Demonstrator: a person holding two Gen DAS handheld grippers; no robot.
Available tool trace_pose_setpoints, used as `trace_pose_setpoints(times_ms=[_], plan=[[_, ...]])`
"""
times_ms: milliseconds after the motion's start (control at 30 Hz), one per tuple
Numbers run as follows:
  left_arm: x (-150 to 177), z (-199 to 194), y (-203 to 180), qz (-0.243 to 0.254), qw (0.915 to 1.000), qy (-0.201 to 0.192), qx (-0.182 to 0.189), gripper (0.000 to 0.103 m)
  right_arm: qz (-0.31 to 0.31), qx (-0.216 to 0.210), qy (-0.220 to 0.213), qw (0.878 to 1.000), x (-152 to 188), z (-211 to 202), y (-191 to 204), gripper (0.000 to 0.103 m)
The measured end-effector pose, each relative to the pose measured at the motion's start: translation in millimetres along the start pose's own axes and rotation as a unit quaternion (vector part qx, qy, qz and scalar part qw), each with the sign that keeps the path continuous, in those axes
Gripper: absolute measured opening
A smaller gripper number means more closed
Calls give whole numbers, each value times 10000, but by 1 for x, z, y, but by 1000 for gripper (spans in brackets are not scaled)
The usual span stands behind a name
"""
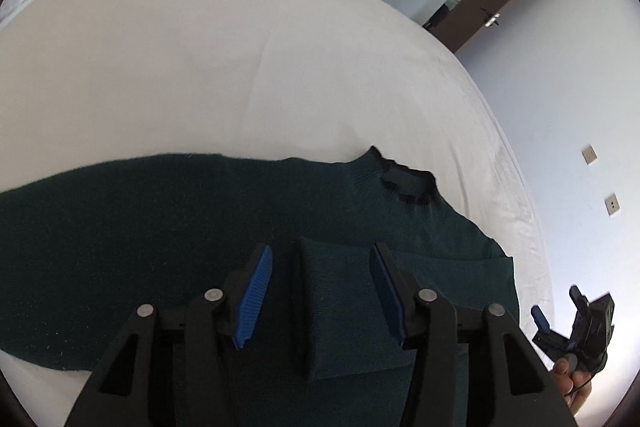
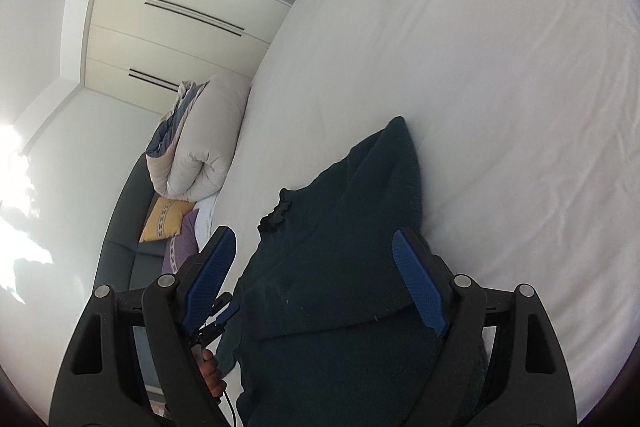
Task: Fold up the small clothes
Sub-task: 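Fold the held sleeve across the sweater body toward the left gripper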
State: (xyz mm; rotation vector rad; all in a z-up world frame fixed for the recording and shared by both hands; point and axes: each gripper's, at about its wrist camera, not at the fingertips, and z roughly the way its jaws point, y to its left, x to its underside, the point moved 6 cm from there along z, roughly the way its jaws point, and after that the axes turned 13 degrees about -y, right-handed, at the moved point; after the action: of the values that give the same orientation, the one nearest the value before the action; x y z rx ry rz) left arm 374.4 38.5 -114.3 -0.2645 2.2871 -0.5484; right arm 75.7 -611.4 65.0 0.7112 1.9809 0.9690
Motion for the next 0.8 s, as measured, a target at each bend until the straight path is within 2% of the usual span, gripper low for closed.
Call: trace_pose_setpoints(times_ms=[133,167,300,367,500,600,800], plan=[[6,14,-40,417,9976,15,552,56,-19,-129,433,9990,-3,38,6,81],[9,21,-45,474,9971,63,589,56,24,-180,583,9981,-2,48,5,81],[40,60,-33,552,9959,675,240,52,-52,145,706,9974,-6,83,-10,81],[48,57,-31,720,9957,517,260,50,-12,289,691,9972,-15,98,-20,81],[55,46,-24,804,9953,475,251,45,114,287,718,9969,-27,115,-27,80],[58,40,-16,691,9962,469,263,36,8,241,740,9970,-22,109,-24,80],[63,31,-14,585,9970,404,299,36,-164,21,979,9951,20,68,-27,80]])
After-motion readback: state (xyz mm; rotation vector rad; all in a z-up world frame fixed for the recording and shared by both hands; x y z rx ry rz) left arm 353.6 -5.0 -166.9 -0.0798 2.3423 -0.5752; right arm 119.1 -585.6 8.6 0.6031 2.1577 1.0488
